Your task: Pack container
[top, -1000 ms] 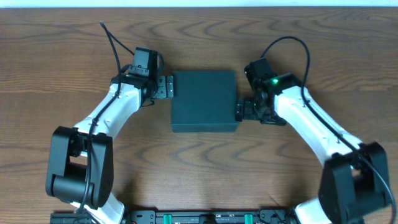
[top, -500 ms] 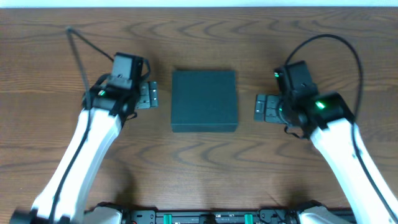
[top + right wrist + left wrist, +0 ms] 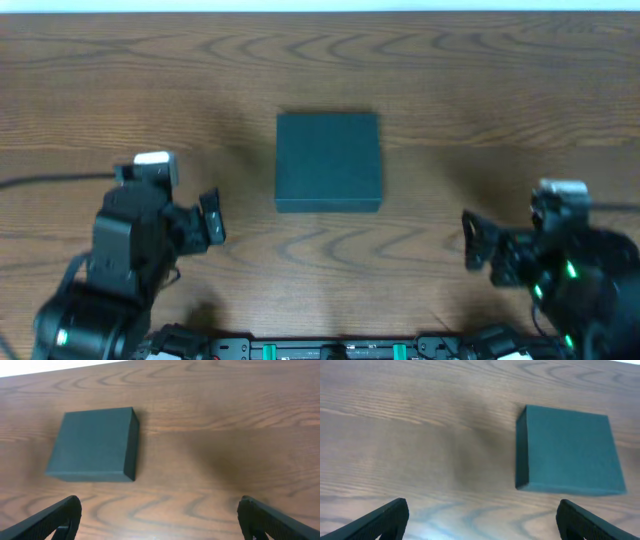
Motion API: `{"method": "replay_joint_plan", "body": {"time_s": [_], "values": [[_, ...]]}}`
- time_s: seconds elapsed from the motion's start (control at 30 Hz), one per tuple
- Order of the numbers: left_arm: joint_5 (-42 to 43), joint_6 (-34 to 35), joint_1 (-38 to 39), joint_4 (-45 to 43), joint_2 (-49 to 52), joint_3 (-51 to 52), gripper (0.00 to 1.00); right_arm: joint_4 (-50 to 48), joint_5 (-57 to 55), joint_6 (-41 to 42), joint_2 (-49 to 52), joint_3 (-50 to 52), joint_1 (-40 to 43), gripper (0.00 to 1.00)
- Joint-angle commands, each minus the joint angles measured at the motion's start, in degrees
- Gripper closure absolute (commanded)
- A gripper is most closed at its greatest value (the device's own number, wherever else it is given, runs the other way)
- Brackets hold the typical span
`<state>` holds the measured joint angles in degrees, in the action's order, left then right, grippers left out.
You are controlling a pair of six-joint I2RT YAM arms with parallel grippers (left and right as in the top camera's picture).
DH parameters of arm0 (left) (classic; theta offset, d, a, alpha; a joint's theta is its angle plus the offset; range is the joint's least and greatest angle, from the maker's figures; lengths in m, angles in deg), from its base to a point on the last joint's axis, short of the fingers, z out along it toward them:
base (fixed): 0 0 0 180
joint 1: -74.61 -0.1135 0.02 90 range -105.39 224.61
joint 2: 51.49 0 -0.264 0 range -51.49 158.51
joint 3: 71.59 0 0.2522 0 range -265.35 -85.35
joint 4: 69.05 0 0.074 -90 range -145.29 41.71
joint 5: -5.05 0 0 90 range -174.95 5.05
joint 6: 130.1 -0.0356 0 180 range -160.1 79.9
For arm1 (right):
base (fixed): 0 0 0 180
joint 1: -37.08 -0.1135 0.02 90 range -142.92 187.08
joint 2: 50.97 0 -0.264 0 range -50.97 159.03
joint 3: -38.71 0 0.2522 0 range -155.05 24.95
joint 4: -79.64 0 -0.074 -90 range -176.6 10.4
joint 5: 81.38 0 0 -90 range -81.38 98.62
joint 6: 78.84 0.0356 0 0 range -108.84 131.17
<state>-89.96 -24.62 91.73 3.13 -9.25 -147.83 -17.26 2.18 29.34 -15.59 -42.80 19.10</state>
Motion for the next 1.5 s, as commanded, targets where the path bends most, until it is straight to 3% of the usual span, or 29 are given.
{"method": "replay_joint_plan", "body": {"time_s": [0.0, 0.2, 0.57, 1.07, 1.3, 1.47], "values": [[1.66, 3.17, 0.33, 1.42, -4.28, 2.75, 0.05, 1.9, 0.46, -1.05, -4.07, 0.04, -0.59, 0.01], [1.46, 4.28, 0.26, 6.62, -12.83, 3.17, 0.05, 0.59, 3.74, -0.83, -11.02, 0.04, -0.59, 0.01], [1.64, 4.24, 0.26, 16.39, -13.09, 3.17, 0.05, 3.93, 3.69, 2.12, -10.99, 0.04, -0.59, 0.01], [1.64, 4.24, 0.26, 17.38, -13.11, 3.17, 0.05, 12.72, 3.26, 1.09, -11.02, 0.04, -0.59, 0.01], [1.64, 4.24, 0.26, 17.4, -13.11, 3.17, 0.05, 1.05, 3.26, -6.19, -15.34, 4.22, 0.76, 0.01], [1.64, 4.24, 0.26, 17.38, -13.09, 3.17, 0.05, -5.55, 3.5, -7.13, -23.15, 16.92, 4.7, 0.01]]}}
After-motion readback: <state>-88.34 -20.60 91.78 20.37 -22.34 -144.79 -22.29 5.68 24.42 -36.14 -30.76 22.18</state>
